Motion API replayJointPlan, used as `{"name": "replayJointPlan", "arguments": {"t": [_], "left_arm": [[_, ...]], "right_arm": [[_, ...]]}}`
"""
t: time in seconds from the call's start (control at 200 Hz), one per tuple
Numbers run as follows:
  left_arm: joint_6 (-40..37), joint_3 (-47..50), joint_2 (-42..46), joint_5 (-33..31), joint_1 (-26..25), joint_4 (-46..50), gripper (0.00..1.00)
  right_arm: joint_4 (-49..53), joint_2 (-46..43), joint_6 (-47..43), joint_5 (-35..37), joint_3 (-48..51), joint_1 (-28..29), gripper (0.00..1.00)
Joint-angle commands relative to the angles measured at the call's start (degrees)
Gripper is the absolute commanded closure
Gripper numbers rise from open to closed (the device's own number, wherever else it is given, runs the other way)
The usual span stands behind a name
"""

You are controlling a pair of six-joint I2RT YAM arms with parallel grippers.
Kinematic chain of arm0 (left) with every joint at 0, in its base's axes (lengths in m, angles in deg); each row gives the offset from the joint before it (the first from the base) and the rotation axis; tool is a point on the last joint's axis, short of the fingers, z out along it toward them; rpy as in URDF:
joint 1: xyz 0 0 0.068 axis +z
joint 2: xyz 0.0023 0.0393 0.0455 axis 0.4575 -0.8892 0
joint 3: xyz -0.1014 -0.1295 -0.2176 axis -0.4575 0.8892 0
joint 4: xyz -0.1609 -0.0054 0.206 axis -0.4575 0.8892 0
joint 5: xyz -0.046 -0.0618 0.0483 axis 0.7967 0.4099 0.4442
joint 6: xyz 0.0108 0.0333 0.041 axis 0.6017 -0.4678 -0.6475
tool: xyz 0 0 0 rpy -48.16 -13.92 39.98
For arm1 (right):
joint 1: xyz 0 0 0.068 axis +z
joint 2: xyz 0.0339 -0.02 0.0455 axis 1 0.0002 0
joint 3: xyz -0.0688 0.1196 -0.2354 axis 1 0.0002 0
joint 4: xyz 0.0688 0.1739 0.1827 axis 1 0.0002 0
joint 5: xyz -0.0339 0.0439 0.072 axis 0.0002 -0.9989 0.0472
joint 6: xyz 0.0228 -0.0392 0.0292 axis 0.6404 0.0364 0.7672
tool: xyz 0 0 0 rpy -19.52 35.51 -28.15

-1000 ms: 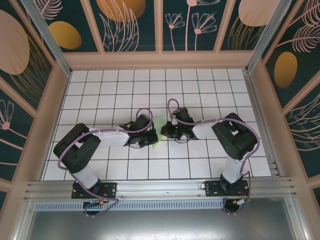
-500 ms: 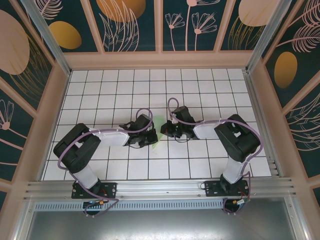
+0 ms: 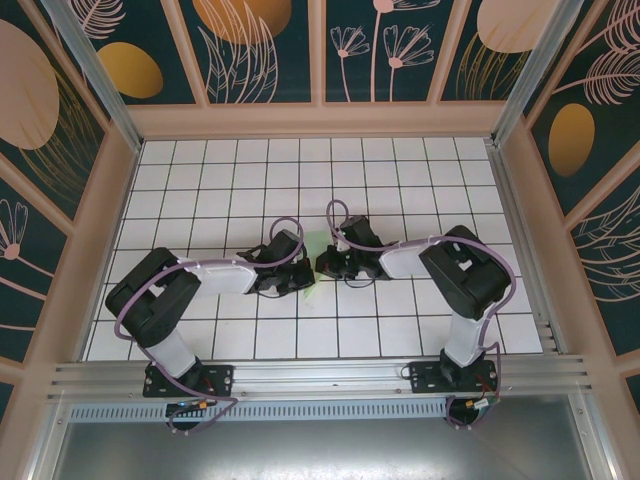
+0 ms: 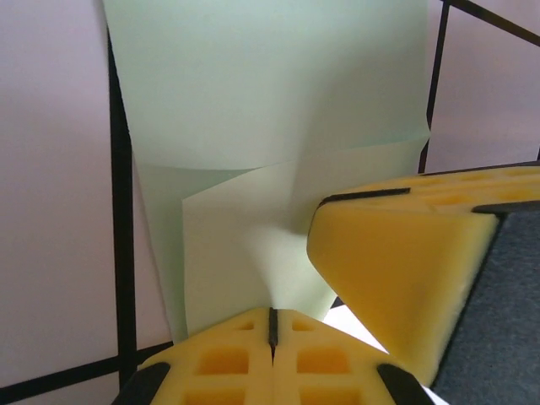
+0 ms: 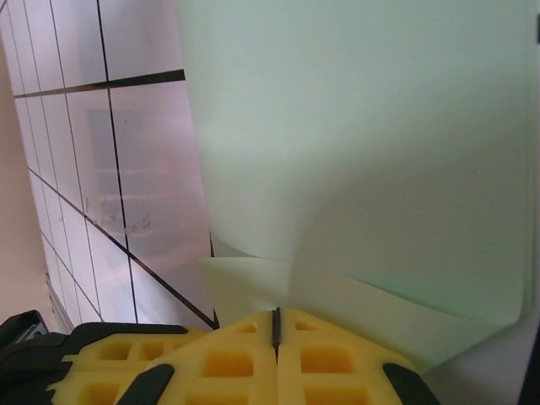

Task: Fold a paper plane with a square sheet of paper (pick it up from the middle)
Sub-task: Third fold the triangle at the center of the table.

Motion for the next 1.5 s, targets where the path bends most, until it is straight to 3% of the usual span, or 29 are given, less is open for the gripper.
{"name": "replayJointPlan", "arguments": {"t": [0.0,0.38,0.65,1.496], "left_arm": [[0.86,1.39,0.57,-1.31,-0.01,2.44,0.98],[0.15,0.93,6.1,3.44,-0.07,-2.87,0.92],[1.28,3.2,4.87,5.57,-0.14,-4.22,0.92],[5.06,11.98,6.03,4.65,-1.06,-3.87,0.94]], "right_arm": [[0.26,1.54,-0.5,-0.42,-1.46,0.35,0.95],[3.49,3.31,-0.71,1.88,-2.07,0.35,0.97],[4.3,4.03,-0.8,1.97,-2.6,0.35,0.97],[5.61,4.82,-0.92,2.06,-2.76,0.35,0.97]]}}
